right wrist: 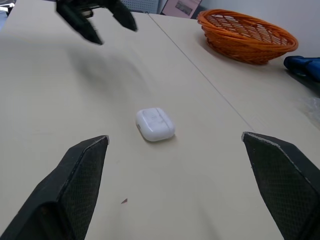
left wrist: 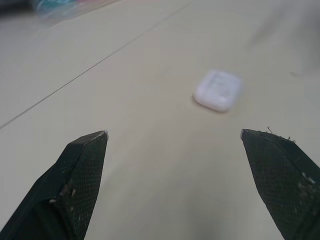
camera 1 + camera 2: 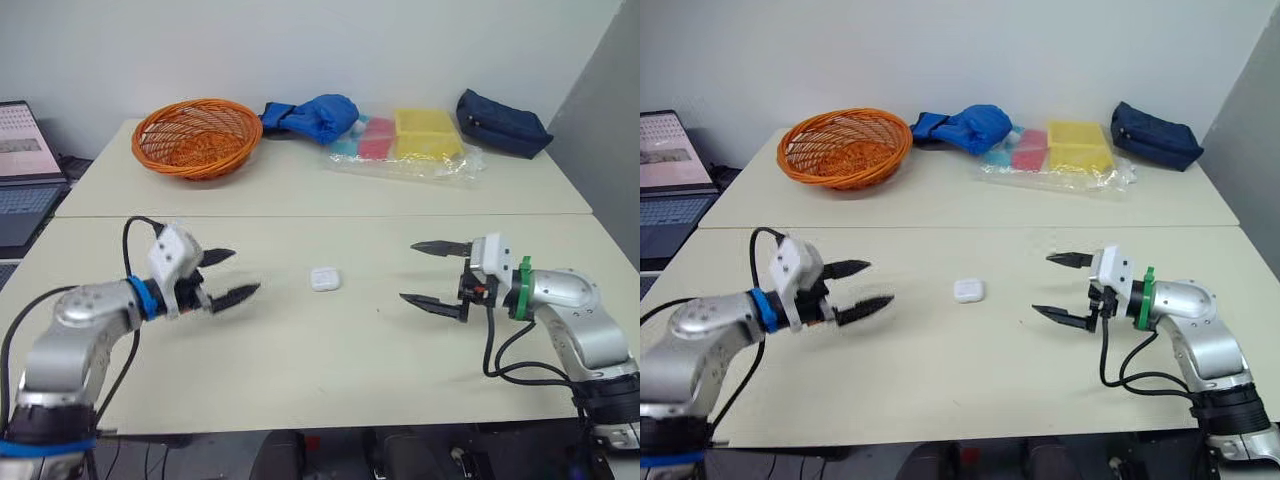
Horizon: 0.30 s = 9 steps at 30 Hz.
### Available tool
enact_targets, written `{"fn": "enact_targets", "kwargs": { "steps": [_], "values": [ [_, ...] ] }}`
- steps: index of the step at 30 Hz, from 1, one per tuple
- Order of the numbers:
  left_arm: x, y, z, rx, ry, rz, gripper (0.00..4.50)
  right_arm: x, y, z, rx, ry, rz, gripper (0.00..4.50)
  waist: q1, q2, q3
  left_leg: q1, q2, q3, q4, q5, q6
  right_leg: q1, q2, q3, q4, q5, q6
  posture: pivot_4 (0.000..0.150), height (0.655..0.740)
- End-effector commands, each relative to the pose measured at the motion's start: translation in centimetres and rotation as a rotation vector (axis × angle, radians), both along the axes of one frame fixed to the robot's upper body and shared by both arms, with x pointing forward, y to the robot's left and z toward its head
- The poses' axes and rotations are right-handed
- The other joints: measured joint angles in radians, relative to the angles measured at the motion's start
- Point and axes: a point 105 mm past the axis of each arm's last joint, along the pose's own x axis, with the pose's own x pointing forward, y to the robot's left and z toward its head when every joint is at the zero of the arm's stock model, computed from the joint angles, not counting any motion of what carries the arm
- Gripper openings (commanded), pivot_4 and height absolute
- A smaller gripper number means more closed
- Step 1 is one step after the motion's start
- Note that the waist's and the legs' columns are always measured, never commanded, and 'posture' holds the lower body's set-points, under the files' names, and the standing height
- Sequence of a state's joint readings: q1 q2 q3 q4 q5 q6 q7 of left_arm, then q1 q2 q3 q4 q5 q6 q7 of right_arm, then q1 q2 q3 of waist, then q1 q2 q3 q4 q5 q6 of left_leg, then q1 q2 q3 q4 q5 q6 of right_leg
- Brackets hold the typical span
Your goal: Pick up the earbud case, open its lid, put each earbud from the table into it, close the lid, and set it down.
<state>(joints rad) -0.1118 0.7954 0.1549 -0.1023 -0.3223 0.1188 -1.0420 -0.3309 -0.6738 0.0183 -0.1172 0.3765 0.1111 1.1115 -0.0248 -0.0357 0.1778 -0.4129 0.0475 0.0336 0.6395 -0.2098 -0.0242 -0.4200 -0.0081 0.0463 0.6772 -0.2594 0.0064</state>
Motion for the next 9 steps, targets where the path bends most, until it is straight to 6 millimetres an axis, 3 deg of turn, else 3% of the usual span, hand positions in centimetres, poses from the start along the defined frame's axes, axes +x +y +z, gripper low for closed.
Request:
{"fn": "enact_targets", "kwargs": {
  "steps": [1, 9],
  "values": [
    [0.2, 0.9, -0.1, 0.067, -0.07, -0.002, 4.45, -0.3, 0.0, 0.8, -0.012, -0.043, 0.039, 4.5, 0.007, 0.0, 0.0, -0.002, 0.0, 0.0, 0.001, 0.0, 0.0, 0.0, 0.0, -0.002, 0.0, -0.002, 0.003, 0.15, 0.74],
    [1.2, 0.9, 0.1, 0.018, -0.042, 0.027, 4.45, 0.3, -0.2, 0.7, -0.018, -0.043, 0.034, 4.5, 0.007, 0.0, 0.0, -0.003, 0.0, 0.001, 0.004, 0.0, 0.0, 0.0, 0.005, -0.005, 0.001, 0.0, 0.011, 0.15, 0.74]
  ]
}}
